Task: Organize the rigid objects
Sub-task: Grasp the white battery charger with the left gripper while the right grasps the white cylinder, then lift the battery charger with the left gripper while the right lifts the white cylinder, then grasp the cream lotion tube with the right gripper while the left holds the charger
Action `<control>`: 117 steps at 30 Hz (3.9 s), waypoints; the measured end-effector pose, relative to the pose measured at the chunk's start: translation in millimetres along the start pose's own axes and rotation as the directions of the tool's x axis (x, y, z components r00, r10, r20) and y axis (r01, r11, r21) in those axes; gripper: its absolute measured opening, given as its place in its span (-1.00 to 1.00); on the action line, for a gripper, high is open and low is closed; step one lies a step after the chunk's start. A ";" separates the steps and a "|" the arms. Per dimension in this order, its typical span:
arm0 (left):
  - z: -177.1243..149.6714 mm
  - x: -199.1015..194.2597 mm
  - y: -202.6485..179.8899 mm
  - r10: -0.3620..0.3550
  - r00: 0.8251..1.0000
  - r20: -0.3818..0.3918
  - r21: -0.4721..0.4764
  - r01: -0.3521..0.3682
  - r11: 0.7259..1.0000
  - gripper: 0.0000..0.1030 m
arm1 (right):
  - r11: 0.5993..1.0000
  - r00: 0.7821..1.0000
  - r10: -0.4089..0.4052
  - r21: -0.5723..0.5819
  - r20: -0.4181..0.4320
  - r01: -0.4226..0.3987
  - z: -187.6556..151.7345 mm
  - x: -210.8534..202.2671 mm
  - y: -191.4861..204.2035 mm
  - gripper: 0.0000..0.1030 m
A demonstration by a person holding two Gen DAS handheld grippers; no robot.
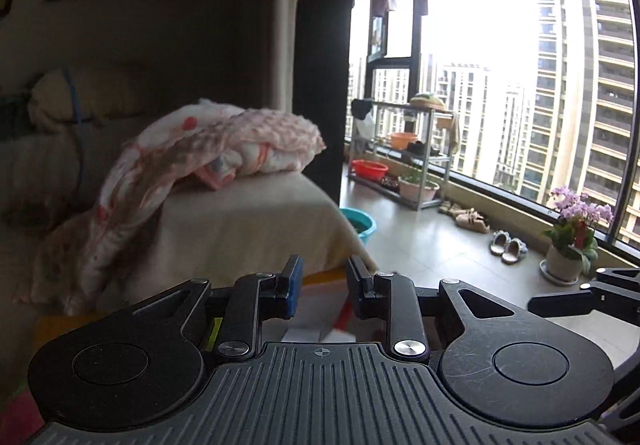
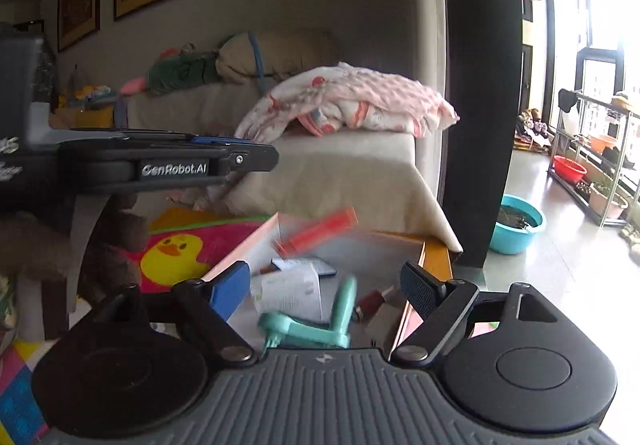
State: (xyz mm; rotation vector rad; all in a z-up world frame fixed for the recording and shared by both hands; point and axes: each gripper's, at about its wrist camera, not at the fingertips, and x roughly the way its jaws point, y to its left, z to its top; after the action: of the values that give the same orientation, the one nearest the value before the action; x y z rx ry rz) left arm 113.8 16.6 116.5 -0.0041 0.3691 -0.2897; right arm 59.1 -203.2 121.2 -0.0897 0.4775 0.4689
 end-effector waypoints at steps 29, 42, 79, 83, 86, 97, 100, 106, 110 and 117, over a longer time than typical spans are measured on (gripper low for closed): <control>-128.1 -81.1 30.7 0.259 0.921 -0.291 -0.102 -0.299 0.949 -0.44 | 0.990 0.980 0.022 0.141 -0.196 0.006 -133.4 -30.1 17.8 0.73; -135.8 -61.0 8.2 0.059 0.945 -0.322 -0.111 -0.100 0.989 -0.32 | 0.988 0.978 0.020 0.156 -0.208 0.013 -133.9 -26.4 16.4 0.73; -120.2 -39.9 25.9 0.156 0.936 -0.315 -0.045 -0.179 0.983 -0.23 | 0.988 0.976 0.016 0.153 -0.215 0.017 -135.1 -23.2 18.4 0.78; -115.9 -50.7 23.2 0.161 0.955 -0.250 -0.065 -0.183 0.981 -0.24 | 0.988 0.976 0.016 0.153 -0.215 0.017 -135.1 -23.1 18.3 0.79; -114.7 -53.6 12.5 0.121 0.955 -0.273 -0.023 -0.132 0.991 -0.24 | 0.988 0.976 0.016 0.152 -0.215 0.017 -135.2 -23.1 18.5 0.79; -124.2 -32.2 5.1 0.070 0.932 -0.356 -0.026 -0.085 0.996 -0.01 | 0.988 0.976 0.017 0.151 -0.215 0.016 -135.0 -23.8 18.0 0.80; -124.0 -32.7 9.7 0.033 0.936 -0.350 -0.078 -0.064 0.995 0.11 | 0.988 0.976 0.017 0.151 -0.215 0.016 -135.0 -23.8 18.0 0.79; -118.4 -46.9 9.2 0.071 0.957 -0.280 -0.056 -0.090 0.994 0.12 | 0.988 0.976 0.017 0.151 -0.215 0.016 -135.0 -23.9 17.8 0.80; -118.3 -47.6 3.5 0.234 0.935 -0.265 0.099 -0.215 0.972 0.07 | 0.988 0.976 0.017 0.150 -0.215 0.016 -134.9 -23.8 17.9 0.80; -122.9 -30.4 18.6 0.136 0.930 -0.342 -0.065 -0.168 0.984 0.08 | 0.989 0.976 0.016 0.149 -0.217 0.017 -135.0 -24.0 17.9 0.80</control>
State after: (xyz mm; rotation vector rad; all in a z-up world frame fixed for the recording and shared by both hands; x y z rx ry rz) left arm 48.1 48.9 11.5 -0.0178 0.7201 -0.1175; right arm -24.9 -223.0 13.0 0.0050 0.7263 0.4231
